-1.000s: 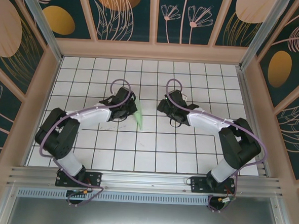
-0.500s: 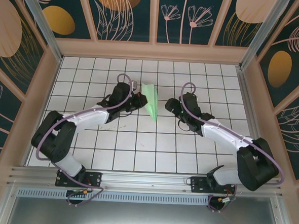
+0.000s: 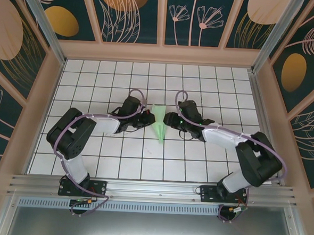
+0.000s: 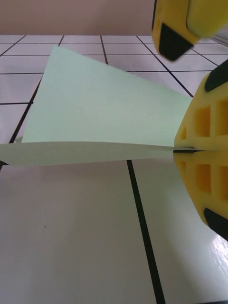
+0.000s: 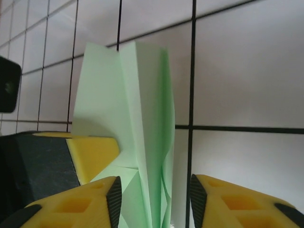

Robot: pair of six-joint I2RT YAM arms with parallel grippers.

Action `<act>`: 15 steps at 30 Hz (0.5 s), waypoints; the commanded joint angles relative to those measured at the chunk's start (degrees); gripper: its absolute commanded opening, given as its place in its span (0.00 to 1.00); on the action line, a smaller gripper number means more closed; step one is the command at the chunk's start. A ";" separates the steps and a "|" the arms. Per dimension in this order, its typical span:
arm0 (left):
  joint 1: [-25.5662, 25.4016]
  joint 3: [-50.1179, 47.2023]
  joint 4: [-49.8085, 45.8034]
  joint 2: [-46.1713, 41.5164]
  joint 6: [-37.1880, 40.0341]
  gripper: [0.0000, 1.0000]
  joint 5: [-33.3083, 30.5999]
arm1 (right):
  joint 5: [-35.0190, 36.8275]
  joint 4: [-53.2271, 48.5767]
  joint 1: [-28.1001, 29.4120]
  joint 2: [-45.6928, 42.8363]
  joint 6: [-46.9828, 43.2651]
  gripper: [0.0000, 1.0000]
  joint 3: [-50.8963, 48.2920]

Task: Fold a paper plane with a square sheet of paper (pick it up from the middle)
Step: Move a paper plane to the center of the table.

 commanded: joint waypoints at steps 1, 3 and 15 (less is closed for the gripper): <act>0.28 -1.13 1.66 0.93 0.54 0.00 -0.36 | -2.75 0.09 0.69 2.96 -2.24 0.43 3.22; 0.33 -1.45 1.54 1.14 0.58 0.00 -0.55 | -3.22 -0.06 0.97 4.57 -2.53 0.39 4.44; 0.56 -2.18 1.44 2.42 0.51 0.00 -1.50 | -3.26 -2.33 1.80 9.34 -3.13 0.34 7.37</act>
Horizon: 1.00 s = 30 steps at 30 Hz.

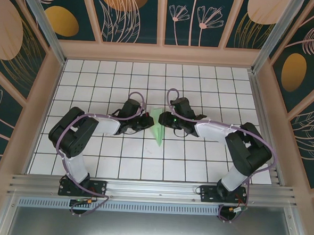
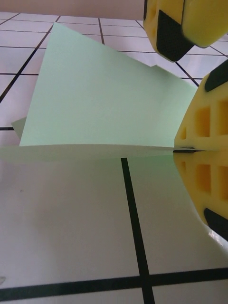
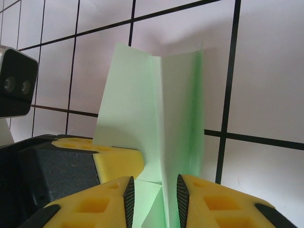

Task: Fold a paper plane with a square sheet of paper (pick it up from the middle)
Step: Move a paper plane to the center of the table.

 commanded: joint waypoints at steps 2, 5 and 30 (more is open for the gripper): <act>0.43 -0.94 1.28 0.74 0.43 0.00 -0.89 | -0.73 -3.39 0.51 3.49 -0.80 0.34 2.73; 0.41 -1.07 1.26 0.58 0.44 0.00 -1.18 | -0.56 -4.16 0.96 4.36 -0.70 0.35 3.25; 0.93 -1.42 1.18 1.15 -0.18 0.00 -1.47 | -7.26 -3.80 2.69 1.42 -1.01 0.58 -0.55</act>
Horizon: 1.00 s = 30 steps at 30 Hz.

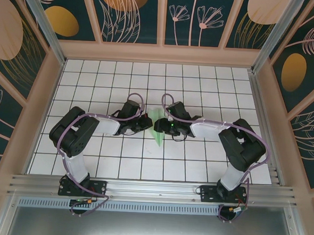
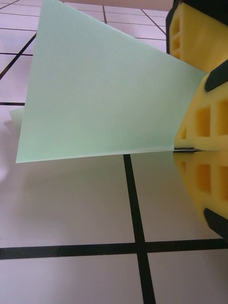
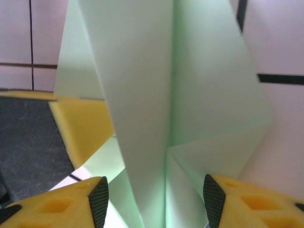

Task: Fold a paper plane with a square sheet of paper (pick it up from the middle)
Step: Move a paper plane to the center of the table.

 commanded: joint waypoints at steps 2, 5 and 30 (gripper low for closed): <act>0.50 -0.66 1.26 0.51 -0.23 0.00 -0.53 | -3.69 1.62 0.77 -2.41 -0.56 0.57 -1.18; 0.52 -0.72 1.53 0.53 -0.38 0.00 -0.31 | -3.43 2.25 0.96 -2.64 -0.16 0.55 -1.53; 0.51 -0.58 1.62 0.45 -0.38 0.00 0.91 | 5.37 -4.03 4.02 3.17 -2.10 0.37 4.22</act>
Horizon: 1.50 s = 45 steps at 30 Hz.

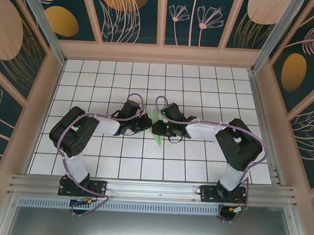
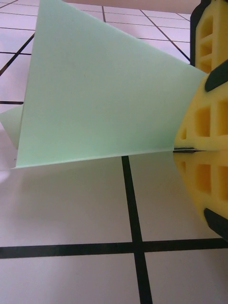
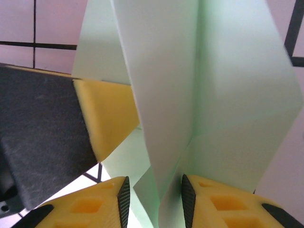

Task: Fold a paper plane with a square sheet of paper (pick it up from the middle)
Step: Move a paper plane to the center of the table.

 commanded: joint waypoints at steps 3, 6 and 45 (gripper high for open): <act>0.50 -0.20 1.23 0.28 -0.16 0.00 0.67 | 3.39 -3.44 0.50 1.72 -1.15 0.36 2.69; 0.50 0.06 0.66 -0.24 -0.18 0.05 0.53 | 5.34 -5.08 0.79 2.42 -1.22 0.33 3.84; 9.96 4.50 -27.00 -14.05 10.34 0.99 -21.59 | 20.16 -22.81 -12.18 21.44 -8.85 0.13 32.55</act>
